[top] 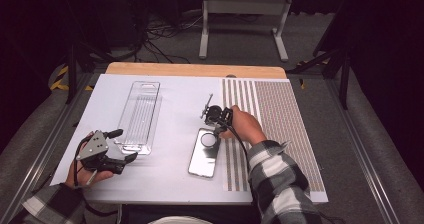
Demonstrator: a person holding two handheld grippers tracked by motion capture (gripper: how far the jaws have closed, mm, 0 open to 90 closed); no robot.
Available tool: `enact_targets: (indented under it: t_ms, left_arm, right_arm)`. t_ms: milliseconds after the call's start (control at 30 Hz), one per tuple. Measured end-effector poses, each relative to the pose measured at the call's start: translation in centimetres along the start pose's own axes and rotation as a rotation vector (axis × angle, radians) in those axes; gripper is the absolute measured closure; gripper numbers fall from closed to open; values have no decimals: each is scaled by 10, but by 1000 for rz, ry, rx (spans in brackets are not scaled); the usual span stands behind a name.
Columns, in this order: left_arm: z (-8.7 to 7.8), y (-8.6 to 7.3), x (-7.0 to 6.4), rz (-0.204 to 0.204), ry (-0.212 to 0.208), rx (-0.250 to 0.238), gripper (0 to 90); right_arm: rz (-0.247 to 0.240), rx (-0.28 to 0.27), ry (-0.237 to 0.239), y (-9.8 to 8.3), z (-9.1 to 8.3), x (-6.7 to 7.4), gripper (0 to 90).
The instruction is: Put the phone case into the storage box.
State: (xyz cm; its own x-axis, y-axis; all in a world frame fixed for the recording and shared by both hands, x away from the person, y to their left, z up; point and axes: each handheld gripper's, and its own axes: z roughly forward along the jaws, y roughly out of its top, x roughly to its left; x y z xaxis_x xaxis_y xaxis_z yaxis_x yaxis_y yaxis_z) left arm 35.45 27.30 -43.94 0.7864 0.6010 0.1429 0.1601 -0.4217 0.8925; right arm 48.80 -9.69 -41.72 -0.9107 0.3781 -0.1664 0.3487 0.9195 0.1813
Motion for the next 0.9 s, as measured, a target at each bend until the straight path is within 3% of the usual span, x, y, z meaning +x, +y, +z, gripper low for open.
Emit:
enact_targets:
  t_ms: [233,433,633,900]
  left_arm:
    - [0,0,0,-2,-2,-2,87]
    - [0,-1,0,-1,-2,-2,87]
    - [0,0,0,-4,-1,0,87]
    - [0,0,0,-5,5,-5,87]
  right_arm:
    - [-33,62,-4,7,2,1,870]
    - [-43,65,-14,7,2,2,876]
    - [-24,10,-23,1,-2,3,885]
    - [-24,-106,-85,-8,-16,14,887]
